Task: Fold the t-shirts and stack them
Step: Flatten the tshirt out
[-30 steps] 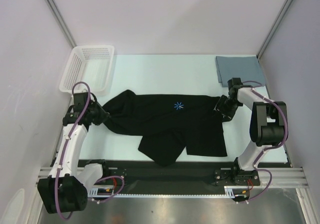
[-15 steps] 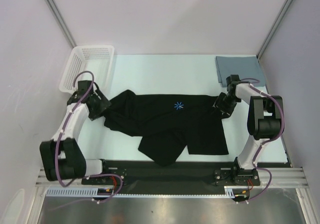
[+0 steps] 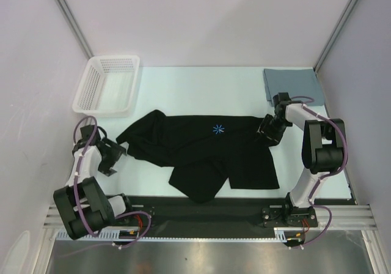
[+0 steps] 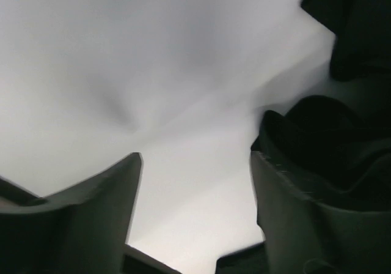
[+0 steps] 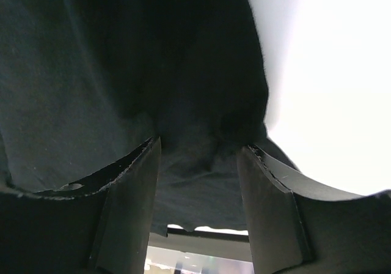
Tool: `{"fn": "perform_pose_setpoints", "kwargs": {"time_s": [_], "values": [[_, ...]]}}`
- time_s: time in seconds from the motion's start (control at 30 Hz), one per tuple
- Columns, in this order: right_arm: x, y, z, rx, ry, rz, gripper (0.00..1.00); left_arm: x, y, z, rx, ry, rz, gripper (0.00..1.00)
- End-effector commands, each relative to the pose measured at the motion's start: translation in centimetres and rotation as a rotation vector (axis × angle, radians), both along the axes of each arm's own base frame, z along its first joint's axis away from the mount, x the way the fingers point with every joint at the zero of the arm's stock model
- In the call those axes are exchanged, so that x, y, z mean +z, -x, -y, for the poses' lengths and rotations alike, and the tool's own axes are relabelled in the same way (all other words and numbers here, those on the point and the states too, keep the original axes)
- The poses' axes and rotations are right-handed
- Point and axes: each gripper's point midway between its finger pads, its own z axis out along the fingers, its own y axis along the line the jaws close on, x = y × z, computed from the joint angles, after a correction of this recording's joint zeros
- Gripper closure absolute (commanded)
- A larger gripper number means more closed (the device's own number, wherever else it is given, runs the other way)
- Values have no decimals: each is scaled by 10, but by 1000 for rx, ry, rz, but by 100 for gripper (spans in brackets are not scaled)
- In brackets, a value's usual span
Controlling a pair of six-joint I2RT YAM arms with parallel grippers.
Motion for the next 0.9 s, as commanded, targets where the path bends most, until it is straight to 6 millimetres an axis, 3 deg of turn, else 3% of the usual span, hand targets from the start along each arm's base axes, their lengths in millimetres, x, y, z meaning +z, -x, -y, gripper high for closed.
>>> {"fn": "perform_pose_setpoints", "kwargs": {"time_s": [0.0, 0.2, 0.27, 0.43, 0.57, 0.73, 0.83, 0.87], "values": [[15, 1, -8, 16, -32, 41, 43, 3, -35, 11, -106, 89, 144, 16], [18, 3, -7, 34, -30, 47, 43, -22, -56, 15, -153, 182, 108, 16], [20, 4, -8, 33, -35, 48, 43, -19, -62, 13, -151, 183, 116, 18], [31, 11, -13, 52, -48, 74, 43, 15, -69, 9, -142, 100, 263, 20], [40, 20, -21, 91, -47, 81, 43, 28, -71, 23, -160, 119, 422, 15], [45, 31, -40, 160, -10, 82, 43, 6, -60, 46, -206, 241, 390, 15], [36, 29, -42, 143, 25, 93, 44, -8, -52, 57, -239, 298, 363, 21], [32, 23, -45, 134, 19, 100, 45, -9, -51, 65, -252, 338, 383, 40]]}}
